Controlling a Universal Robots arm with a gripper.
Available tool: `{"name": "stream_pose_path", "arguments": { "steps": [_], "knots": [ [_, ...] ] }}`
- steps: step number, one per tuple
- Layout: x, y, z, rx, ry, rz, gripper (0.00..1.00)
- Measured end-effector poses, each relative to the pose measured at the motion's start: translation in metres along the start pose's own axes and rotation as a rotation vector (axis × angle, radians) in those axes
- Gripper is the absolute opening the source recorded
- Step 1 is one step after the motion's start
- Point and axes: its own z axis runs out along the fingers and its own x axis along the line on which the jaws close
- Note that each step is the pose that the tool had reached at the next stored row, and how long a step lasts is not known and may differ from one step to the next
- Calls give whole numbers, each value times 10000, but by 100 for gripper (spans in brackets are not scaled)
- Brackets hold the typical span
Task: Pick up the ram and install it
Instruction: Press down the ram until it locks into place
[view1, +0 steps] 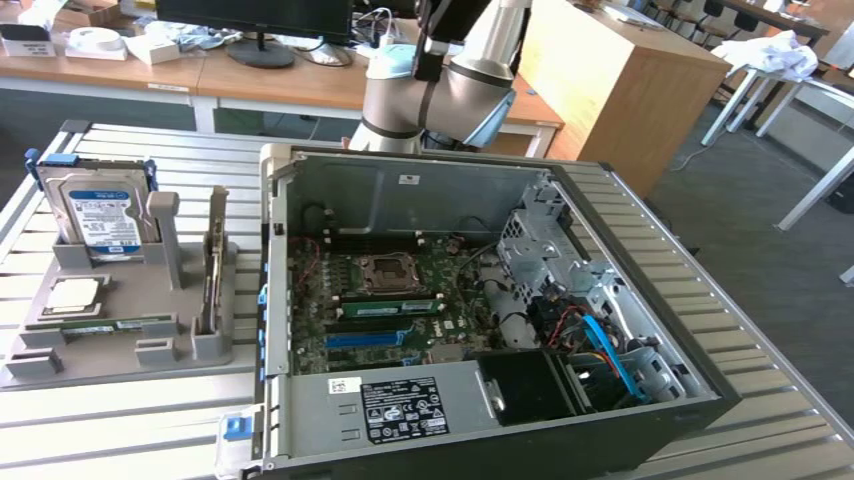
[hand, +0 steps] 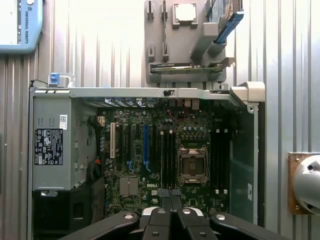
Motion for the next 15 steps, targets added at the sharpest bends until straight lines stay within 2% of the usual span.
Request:
{"name": "stream_pose_path", "arguments": {
  "steps": [7,15],
  "knots": [
    [0,-2,73,0,1,0,10],
    [0,-6,212,0,1,0,10]
  ]
}}
